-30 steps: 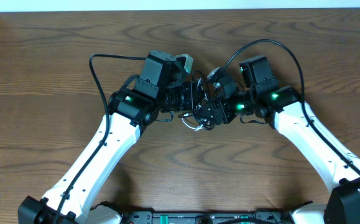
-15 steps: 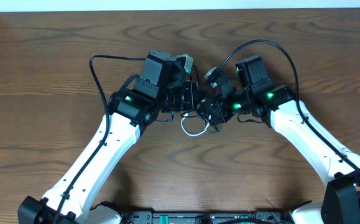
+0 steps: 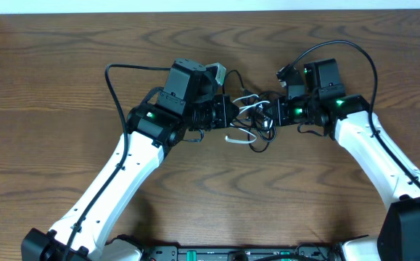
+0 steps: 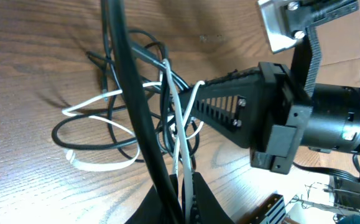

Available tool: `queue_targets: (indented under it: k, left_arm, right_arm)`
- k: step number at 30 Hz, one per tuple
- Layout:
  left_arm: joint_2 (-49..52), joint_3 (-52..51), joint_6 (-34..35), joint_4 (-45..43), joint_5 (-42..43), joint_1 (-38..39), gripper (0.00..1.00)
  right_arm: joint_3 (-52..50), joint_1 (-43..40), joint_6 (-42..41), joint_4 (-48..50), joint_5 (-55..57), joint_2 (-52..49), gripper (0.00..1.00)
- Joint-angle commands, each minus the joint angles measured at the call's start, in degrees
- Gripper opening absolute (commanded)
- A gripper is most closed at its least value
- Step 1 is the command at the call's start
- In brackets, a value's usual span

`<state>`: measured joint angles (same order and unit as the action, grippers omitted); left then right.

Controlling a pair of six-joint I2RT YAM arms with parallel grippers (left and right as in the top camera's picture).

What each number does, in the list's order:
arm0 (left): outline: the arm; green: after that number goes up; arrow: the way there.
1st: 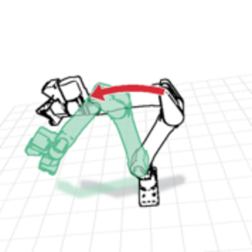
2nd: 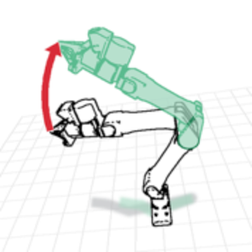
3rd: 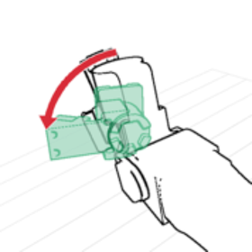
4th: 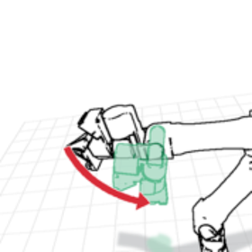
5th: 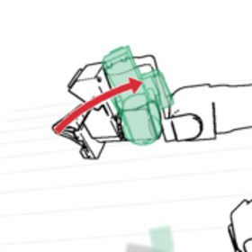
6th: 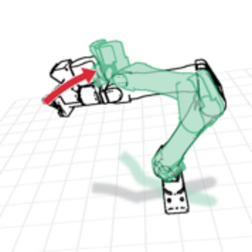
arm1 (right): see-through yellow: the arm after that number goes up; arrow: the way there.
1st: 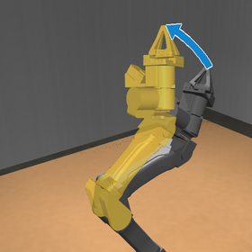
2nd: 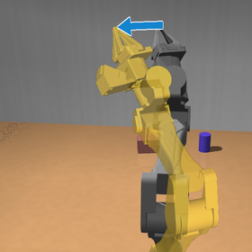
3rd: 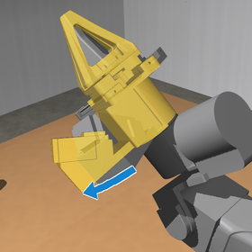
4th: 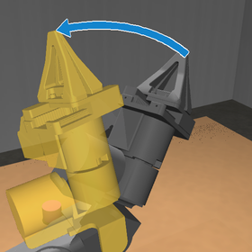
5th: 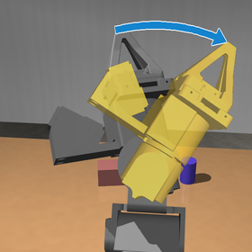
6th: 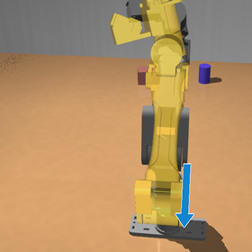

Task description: Untangle cables

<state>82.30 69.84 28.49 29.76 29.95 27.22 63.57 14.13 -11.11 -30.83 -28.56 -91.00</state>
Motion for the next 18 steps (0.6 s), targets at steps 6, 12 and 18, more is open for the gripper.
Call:
queue_targets:
  k: [6,12,18]
  left_arm:
    - [-0.1,0.7,-0.8,0.2,0.6,0.0,0.08]
    - [-0.1,0.7,-1.5,1.2,0.5,0.0,0.08]
    - [-0.1,0.7,-1.9,1.3,0.2,0.0,0.08]
  right_arm:
    - [0.2,-9.1,0.0,-0.4,-5.9,10.1,0.01]
    - [0.2,-20.0,0.0,-2.8,-11.6,17.3,0.01]
    - [0.2,-26.5,1.6,-6.4,-16.2,19.5,0.01]
